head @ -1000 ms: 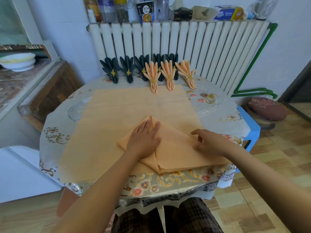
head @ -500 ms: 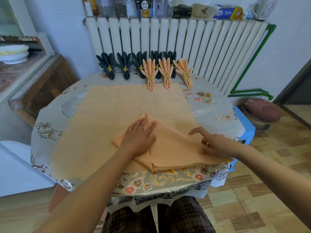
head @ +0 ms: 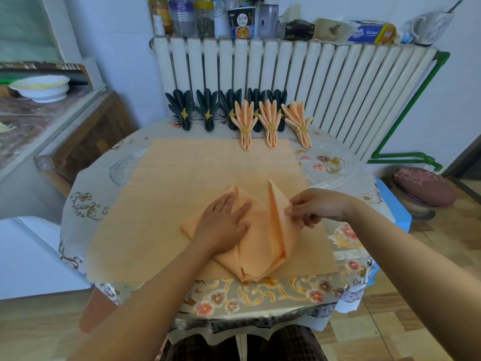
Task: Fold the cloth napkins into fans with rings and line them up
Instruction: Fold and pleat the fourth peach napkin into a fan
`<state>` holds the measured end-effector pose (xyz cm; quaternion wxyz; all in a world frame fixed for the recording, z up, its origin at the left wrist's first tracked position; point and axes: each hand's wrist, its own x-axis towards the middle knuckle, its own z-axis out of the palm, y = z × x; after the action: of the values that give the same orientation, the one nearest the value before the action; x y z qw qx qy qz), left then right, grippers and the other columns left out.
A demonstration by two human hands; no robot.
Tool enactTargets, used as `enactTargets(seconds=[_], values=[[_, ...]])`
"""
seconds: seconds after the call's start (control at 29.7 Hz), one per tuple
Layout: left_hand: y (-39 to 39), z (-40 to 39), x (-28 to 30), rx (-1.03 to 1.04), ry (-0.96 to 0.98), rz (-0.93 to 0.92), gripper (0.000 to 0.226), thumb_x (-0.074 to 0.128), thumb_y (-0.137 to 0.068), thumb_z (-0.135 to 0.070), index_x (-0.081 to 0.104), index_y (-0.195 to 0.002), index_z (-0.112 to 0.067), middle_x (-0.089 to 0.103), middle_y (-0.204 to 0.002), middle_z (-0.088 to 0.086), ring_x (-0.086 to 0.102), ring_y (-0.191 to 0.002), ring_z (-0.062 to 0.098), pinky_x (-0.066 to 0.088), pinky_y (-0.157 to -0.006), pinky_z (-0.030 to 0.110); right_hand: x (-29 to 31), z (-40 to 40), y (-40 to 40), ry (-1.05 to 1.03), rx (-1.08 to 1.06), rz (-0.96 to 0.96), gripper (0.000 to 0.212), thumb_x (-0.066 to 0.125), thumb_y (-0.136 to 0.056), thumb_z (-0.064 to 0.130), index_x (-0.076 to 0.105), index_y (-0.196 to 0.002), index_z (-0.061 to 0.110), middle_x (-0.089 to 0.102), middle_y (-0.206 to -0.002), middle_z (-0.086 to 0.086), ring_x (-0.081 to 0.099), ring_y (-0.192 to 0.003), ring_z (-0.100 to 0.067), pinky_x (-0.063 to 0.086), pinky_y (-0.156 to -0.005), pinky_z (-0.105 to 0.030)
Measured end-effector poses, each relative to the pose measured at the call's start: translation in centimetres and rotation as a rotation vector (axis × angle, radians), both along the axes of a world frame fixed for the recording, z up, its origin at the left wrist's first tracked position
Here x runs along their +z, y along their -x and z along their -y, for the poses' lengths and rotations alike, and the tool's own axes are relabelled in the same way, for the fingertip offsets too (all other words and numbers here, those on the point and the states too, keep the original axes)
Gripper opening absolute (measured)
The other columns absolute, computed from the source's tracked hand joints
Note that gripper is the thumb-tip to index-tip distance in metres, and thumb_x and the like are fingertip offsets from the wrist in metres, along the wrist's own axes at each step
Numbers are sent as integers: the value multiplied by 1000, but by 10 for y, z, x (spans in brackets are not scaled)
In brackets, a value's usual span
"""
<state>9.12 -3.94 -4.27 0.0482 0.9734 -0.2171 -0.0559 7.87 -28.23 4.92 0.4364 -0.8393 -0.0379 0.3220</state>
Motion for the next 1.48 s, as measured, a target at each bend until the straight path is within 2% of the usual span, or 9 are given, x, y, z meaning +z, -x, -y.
enactTargets(seconds=[0.07, 0.2, 0.34, 0.54, 0.88, 0.98, 1.15, 1.31, 1.48], values=[[-1, 0, 0, 3, 16, -5, 56, 20, -98, -56, 2, -150, -44, -8, -161, 3, -9, -147, 15, -3, -117, 33, -7, -13, -10, 171, -27, 158, 30, 64, -88, 34, 64, -80, 5, 54, -69, 0, 46, -63, -15, 32, -54, -19], [1, -2, 0, 18, 70, 10, 53, 18, -100, -52, 9, -151, -40, -3, -161, 2, -5, -148, 14, -2, -117, 32, -24, -39, -21, 186, -162, 204, 27, 66, -85, 38, 70, -94, 14, 64, -93, 1, 57, -91, -17, 41, -74, -26], [1, -1, 0, 55, 201, -14, 57, 17, -101, -40, 9, -154, -21, 5, -161, 0, 2, -147, 10, 0, -119, 28, -49, -59, -29, 221, -282, 299, 42, 64, -85, 44, 68, -95, 4, 65, -92, -8, 59, -89, -23, 43, -77, -33], [6, -4, 7, 113, 458, -46, 61, 28, -102, -34, 2, -154, -15, 11, -160, 1, 13, -146, 12, 6, -117, 24, -71, -77, -30, 379, -349, 551, 18, 59, -86, 44, 63, -82, 27, 64, -83, 7, 59, -87, -17, 43, -78, -32], [6, -2, 10, 30, 157, -9, 57, 32, -98, -48, 14, -151, -37, -5, -161, 4, -3, -147, 14, -2, -116, 28, -93, -84, -29, 486, -345, 801, 28, 56, -89, 37, 61, -115, 28, 59, -112, 0, 53, -103, -21, 39, -87, -34], [6, -2, 9, 31, 137, -8, 56, 31, -99, -48, 14, -152, -36, -5, -161, 5, -4, -148, 14, -2, -116, 28, -89, -86, -16, 468, -389, 898, 21, 58, -87, 25, 66, -106, 23, 61, -106, 0, 52, -99, -22, 37, -84, -33], [3, -2, 8, 37, 125, -42, 57, 30, -99, -46, 13, -152, -35, -7, -161, 5, -5, -148, 15, -2, -117, 30, -85, -99, 48, 243, -430, 906, 8, 64, -79, 26, 62, -73, 22, 56, -69, 12, 51, -69, -10, 44, -67, -32], [1, -3, 9, 35, 119, -76, 57, 34, -100, -44, 14, -152, -34, -7, -161, 7, -3, -148, 16, -2, -117, 28, -93, -110, 91, 256, -193, 958, 28, 55, -74, 56, 66, -81, 31, 59, -83, 13, 49, -83, -12, 38, -74, -31], [2, -2, 14, 45, 113, -134, 56, 32, -100, -43, 14, -152, -34, -10, -161, 6, -6, -148, 17, -3, -116, 29, -90, -111, 94, 405, -56, 1105, 30, 55, -68, 56, 69, -79, 32, 61, -75, 13, 55, -72, -14, 44, -63, -28]])
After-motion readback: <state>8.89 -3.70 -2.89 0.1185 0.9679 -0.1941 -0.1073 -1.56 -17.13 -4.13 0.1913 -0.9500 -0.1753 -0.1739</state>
